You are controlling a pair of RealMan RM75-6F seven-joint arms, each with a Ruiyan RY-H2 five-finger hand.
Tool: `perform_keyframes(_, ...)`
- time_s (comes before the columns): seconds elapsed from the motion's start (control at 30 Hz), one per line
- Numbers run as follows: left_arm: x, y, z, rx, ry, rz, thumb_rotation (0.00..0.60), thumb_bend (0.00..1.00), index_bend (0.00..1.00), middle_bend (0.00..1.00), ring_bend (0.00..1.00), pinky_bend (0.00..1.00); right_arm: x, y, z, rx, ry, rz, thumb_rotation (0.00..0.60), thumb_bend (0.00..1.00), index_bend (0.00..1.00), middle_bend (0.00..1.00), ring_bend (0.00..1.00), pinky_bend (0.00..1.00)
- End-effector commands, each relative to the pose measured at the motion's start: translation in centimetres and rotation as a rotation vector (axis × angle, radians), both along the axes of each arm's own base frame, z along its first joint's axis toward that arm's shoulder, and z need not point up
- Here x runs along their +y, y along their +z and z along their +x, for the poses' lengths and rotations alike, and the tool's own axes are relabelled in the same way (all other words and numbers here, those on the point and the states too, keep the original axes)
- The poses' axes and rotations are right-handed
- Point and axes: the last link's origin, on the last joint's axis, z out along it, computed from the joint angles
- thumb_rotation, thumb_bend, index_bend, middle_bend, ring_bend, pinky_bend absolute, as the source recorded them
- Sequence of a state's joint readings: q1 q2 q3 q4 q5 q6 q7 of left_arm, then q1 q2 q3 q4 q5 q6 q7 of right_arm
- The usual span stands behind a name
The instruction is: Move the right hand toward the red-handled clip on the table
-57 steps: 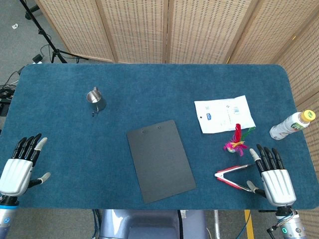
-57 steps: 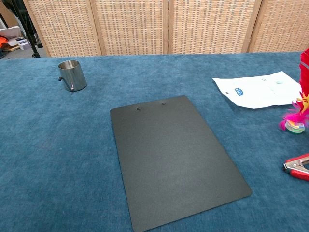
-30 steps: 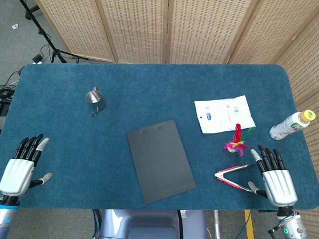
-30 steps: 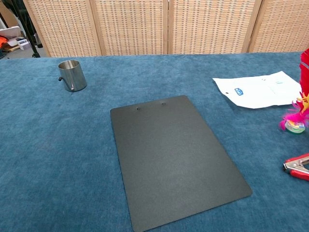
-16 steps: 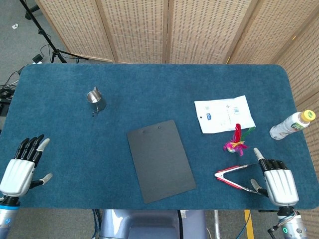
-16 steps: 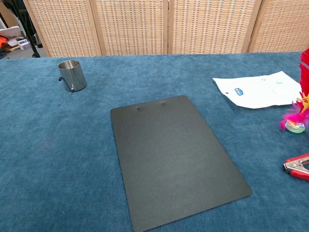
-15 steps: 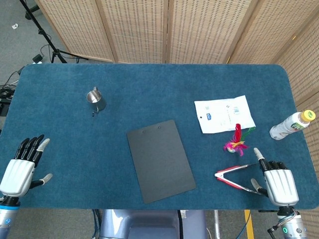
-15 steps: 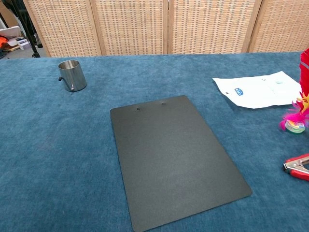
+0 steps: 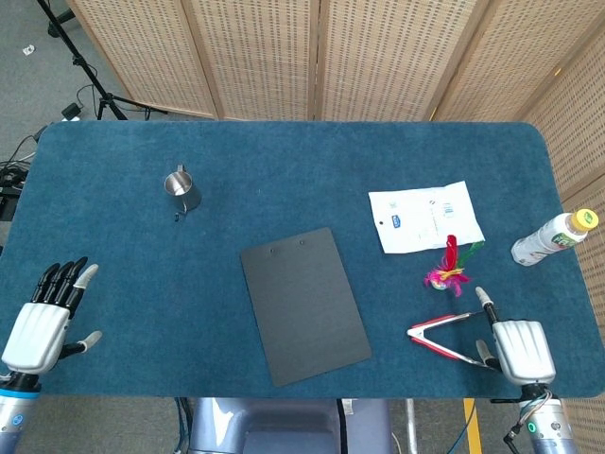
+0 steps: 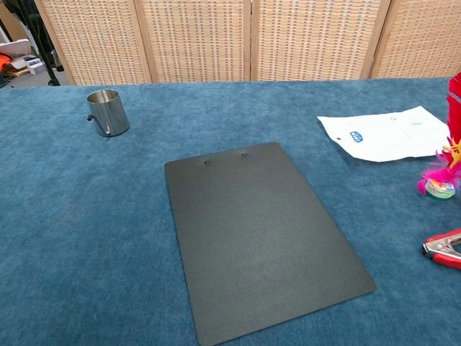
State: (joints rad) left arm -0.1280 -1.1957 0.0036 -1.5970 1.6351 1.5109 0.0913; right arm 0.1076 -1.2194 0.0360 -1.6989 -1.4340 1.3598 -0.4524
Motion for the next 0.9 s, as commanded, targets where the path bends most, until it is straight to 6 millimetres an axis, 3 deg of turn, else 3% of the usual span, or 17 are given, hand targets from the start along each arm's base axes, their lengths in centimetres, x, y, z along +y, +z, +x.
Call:
perform_keyframes(0.03,0.0,-0.1,0.0,0.002,0.0,-0.001,0.6,0.02,0.0,0.0,0.0,0.0,-0.6,-0.3,0.2,-0.003,0.005,0.011,0.6,0.4,0.0,0.76,0.74,0.69)
perform_keyframes(0.3,0.1,-0.1,-0.1,0.002,0.003,-0.002,0.6,0.02,0.0,0.0,0.0,0.0,-2.1,-1.0,1.4,-0.008,0.017,0.038,0.6,0.4,0.0,0.76,0.74,0.69)
perform_keyframes(0.9,0.0,-0.2,0.0,0.006,-0.002,-0.004,0.6,0.02,0.0,0.0,0.0,0.0,-3.9,-1.6,1.8,-0.005,-0.008,0.061,0.6,0.41,0.0,0.76,0.74,0.69)
